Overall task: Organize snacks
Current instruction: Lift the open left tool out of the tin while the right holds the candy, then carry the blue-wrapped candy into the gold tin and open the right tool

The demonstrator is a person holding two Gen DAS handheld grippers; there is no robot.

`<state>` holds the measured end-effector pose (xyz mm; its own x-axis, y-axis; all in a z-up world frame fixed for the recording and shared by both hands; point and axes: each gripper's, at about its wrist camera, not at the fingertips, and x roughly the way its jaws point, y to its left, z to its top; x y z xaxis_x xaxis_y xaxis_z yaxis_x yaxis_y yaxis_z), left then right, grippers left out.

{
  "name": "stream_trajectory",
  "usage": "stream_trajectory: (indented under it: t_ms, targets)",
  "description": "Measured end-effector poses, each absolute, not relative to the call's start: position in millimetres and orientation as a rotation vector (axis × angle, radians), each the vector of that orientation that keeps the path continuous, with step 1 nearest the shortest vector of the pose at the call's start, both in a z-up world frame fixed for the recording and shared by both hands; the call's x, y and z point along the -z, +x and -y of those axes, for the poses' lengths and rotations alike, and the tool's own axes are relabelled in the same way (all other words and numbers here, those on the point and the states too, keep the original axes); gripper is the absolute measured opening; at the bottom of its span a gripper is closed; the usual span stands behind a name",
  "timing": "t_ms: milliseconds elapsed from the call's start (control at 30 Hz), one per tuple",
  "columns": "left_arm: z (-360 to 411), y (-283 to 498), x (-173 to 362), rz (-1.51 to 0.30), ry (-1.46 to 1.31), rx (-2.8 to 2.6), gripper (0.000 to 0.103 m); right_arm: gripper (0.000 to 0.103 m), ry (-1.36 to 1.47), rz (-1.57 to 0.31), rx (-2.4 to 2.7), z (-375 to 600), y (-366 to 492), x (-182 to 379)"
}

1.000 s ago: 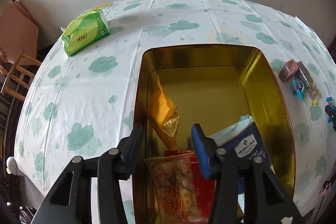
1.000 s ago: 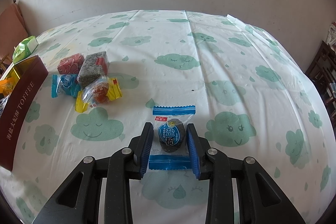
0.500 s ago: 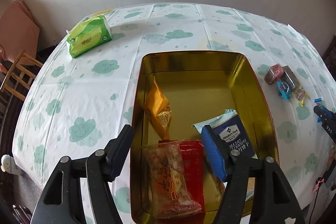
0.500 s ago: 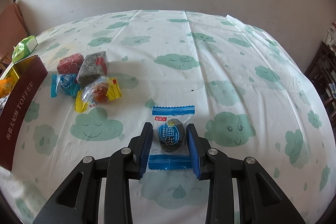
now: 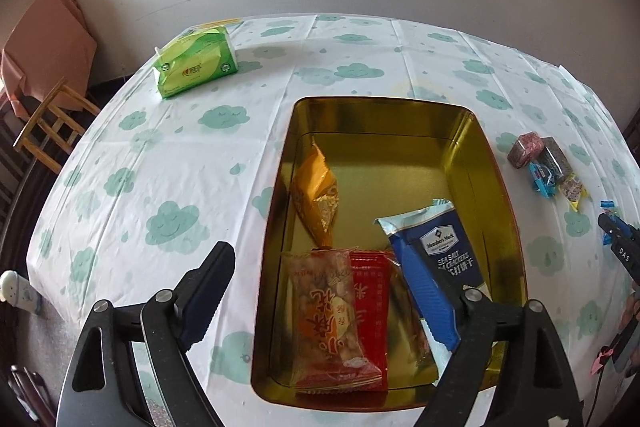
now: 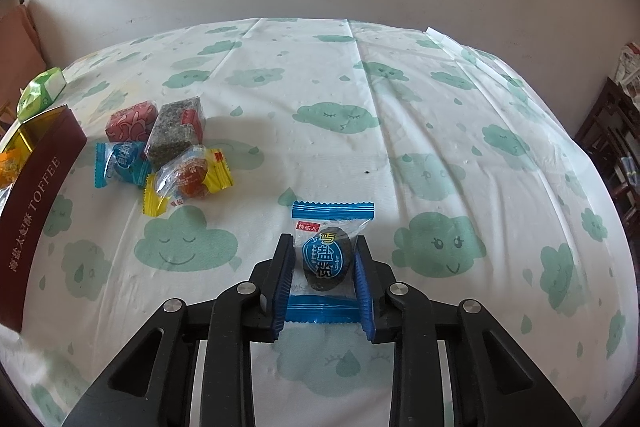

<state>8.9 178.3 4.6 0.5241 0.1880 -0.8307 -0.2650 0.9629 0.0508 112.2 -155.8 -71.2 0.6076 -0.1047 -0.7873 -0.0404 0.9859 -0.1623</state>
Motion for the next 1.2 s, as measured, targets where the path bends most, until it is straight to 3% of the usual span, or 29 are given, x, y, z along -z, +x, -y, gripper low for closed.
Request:
stream_trajectory:
  t_ms: [367, 1200]
  targets:
    - [-187, -5, -10, -0.956, -0.121, -0.269, 0.088, 0.028, -0.178, -0.894, -0.032, 161, 117, 47]
    - [-216, -35, -13, -0.957, -0.193, -0.330, 0.089, 0.028, -0.260, -0.851, -0.489, 36, 88, 13]
